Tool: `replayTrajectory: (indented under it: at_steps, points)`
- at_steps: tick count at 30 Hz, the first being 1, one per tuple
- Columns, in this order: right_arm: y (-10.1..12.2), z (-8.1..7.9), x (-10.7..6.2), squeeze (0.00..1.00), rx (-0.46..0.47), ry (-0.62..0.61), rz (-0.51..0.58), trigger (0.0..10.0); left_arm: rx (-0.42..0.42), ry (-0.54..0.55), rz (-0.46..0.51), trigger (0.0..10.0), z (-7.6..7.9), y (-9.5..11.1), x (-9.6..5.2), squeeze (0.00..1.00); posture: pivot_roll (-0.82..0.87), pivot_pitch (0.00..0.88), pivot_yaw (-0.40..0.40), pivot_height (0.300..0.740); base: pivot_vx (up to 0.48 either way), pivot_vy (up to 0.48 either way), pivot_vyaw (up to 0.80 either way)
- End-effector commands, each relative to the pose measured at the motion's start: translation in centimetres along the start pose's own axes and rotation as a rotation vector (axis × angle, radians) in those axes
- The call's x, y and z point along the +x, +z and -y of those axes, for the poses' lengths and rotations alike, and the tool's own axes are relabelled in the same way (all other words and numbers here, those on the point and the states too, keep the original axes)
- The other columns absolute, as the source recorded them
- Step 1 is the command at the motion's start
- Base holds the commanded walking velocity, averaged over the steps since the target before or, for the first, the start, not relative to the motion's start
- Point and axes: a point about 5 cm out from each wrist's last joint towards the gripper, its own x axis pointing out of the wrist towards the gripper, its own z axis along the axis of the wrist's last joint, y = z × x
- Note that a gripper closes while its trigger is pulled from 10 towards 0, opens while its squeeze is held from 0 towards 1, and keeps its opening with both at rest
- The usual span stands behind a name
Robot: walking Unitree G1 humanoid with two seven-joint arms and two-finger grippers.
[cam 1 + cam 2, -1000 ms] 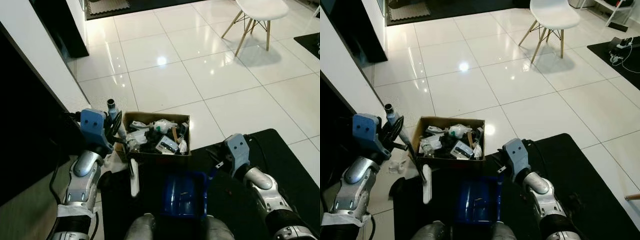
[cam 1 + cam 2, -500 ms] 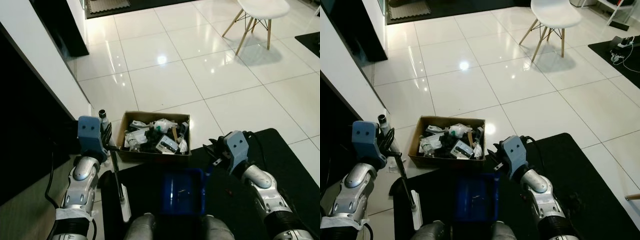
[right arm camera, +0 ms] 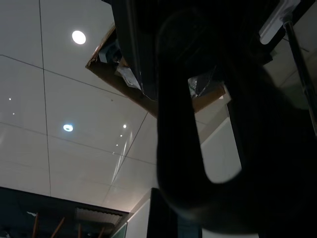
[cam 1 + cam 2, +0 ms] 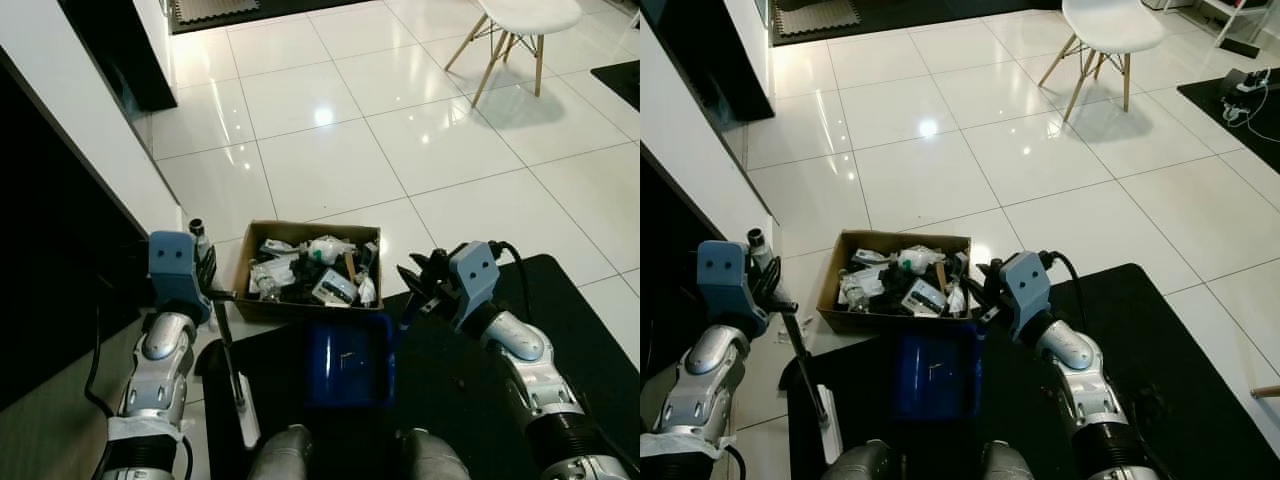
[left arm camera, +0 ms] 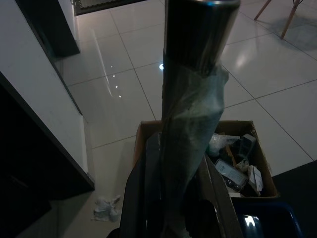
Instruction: Sweep floor
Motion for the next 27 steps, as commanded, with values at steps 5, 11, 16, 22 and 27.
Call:
replayTrajectory:
  at_steps: [5, 11, 16, 22, 27]
  points:
    - [0.7, -0.27, 0.05, 0.0, 0.006, 0.0, 0.027, 10.0, -0.003, 0.014, 0.035, 10.0, 0.01, 0.64, 0.06, 0.0, 0.01, 0.083, 0.034, 0.74, 0.0, 0.0, 0.0]
    - [0.2, -0.17, 0.14, 0.0, 0.092, -0.052, 0.025, 10.0, -0.012, -0.007, 0.06, 10.0, 0.68, 0.98, -0.02, 0.0, 0.02, 0.085, 0.035, 0.74, 0.0, 0.0, 0.0]
    - [0.34, 0.02, 0.28, 0.0, 0.12, -0.081, 0.041, 10.0, -0.017, -0.005, 0.055, 10.0, 0.88, 0.89, -0.08, 0.0, 0.02, 0.086, 0.034, 0.74, 0.0, 0.0, 0.0]
    - [0.22, -0.05, 0.41, 0.0, 0.071, -0.072, 0.009, 10.0, -0.027, 0.004, 0.025, 10.0, 0.89, 0.67, -0.02, 0.0, 0.02, 0.086, 0.033, 0.74, 0.0, 0.0, 0.13]
    - [0.23, -0.06, 0.48, 0.0, 0.072, -0.074, 0.008, 10.0, -0.023, 0.007, 0.029, 10.0, 0.86, 0.68, 0.04, 0.0, 0.02, 0.085, 0.033, 0.74, 0.0, 0.0, 0.79]
